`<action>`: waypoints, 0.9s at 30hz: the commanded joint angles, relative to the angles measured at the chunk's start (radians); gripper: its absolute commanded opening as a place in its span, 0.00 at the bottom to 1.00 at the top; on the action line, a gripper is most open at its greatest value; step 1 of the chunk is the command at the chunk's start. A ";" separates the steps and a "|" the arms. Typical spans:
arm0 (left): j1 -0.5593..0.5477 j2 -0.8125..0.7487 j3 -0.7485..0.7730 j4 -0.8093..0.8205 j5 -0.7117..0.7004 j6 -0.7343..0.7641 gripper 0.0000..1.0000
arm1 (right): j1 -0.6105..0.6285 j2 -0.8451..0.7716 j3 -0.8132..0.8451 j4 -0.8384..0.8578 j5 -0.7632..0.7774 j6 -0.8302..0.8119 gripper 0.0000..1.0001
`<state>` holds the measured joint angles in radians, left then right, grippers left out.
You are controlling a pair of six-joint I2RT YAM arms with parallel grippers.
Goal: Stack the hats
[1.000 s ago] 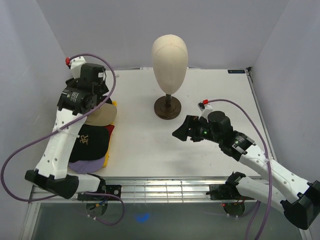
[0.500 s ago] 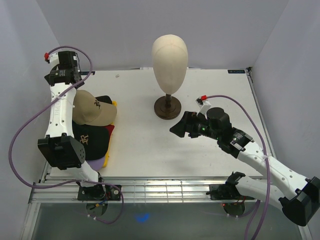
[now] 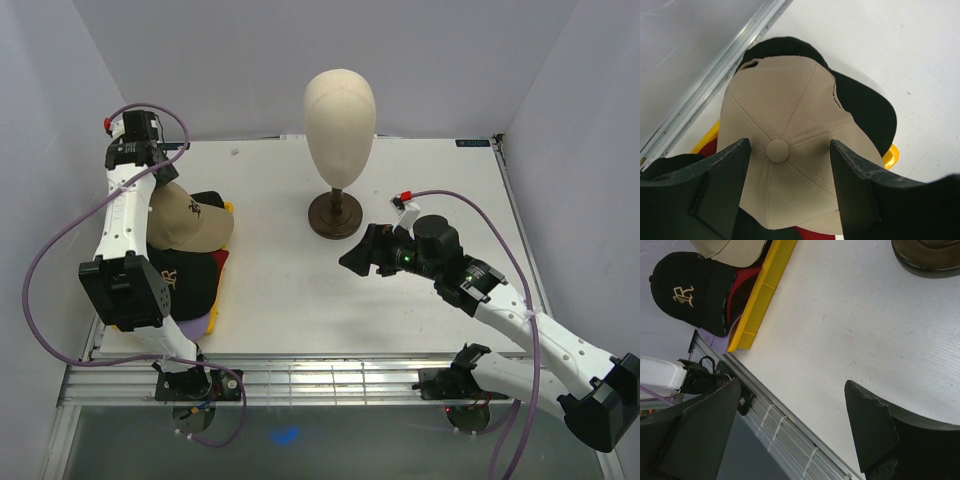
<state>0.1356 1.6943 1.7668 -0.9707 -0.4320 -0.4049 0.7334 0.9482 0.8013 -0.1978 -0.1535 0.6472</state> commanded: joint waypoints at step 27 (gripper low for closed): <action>-0.011 -0.188 0.149 -0.045 0.295 -0.077 0.00 | 0.003 0.004 0.145 0.008 -0.001 -0.029 0.90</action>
<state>0.1345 1.6024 1.8526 -1.0180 -0.2337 -0.4492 0.7334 0.9409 0.8516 -0.1932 -0.1528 0.6430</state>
